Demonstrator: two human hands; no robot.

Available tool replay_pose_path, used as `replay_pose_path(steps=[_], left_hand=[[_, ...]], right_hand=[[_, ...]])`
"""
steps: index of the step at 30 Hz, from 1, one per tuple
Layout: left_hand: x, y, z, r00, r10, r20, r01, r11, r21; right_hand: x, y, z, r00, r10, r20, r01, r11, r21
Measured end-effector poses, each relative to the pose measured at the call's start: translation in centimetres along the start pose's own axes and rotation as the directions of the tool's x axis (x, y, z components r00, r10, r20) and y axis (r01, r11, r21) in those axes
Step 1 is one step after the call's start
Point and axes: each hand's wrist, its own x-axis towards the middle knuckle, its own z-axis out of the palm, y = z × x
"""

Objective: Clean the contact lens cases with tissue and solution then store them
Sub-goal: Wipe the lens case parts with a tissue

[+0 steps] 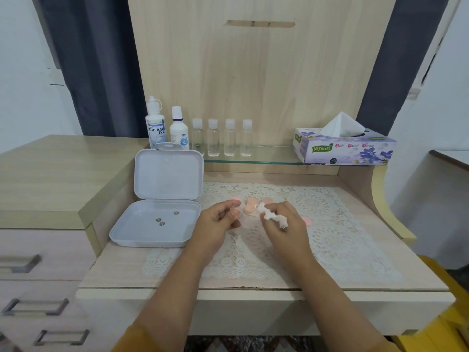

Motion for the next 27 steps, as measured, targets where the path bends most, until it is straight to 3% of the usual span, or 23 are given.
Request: replay_pose_path(steps=[2, 8, 14, 16, 20, 27], left_hand=[[-0.1, 0.0, 0.0, 1.0, -0.004, 0.007, 0.004, 1.0, -0.001], [-0.2, 0.2, 0.1, 1.0, -0.012, 0.026, 0.012, 1.0, -0.003], [-0.2, 0.2, 0.0, 1.0, -0.014, -0.015, 0.013, 0.998, -0.054], [-0.3, 0.3, 0.1, 1.0, -0.018, -0.016, 0.017, 0.998, -0.058], [-0.4, 0.5, 0.3, 0.999, -0.024, 0.025, 0.025, 0.998, -0.062], [-0.3, 0.4, 0.2, 1.0, -0.027, -0.015, 0.026, 0.999, -0.048]], right_hand=[[0.0, 0.1, -0.1, 1.0, 0.004, -0.011, -0.004, 1.0, 0.018], [-0.4, 0.3, 0.1, 0.978, -0.082, 0.191, 0.108, 0.985, -0.131], [-0.6, 0.8, 0.6, 0.97, -0.137, 0.202, 0.195, 0.935, -0.297], [-0.6, 0.6, 0.6, 0.978, -0.113, 0.176, 0.157, 0.953, -0.258], [-0.4, -0.2, -0.1, 0.988, 0.086, 0.126, -0.086, 0.996, -0.002], [-0.5, -0.3, 0.1, 0.977, 0.029, 0.213, -0.016, 0.998, -0.06]])
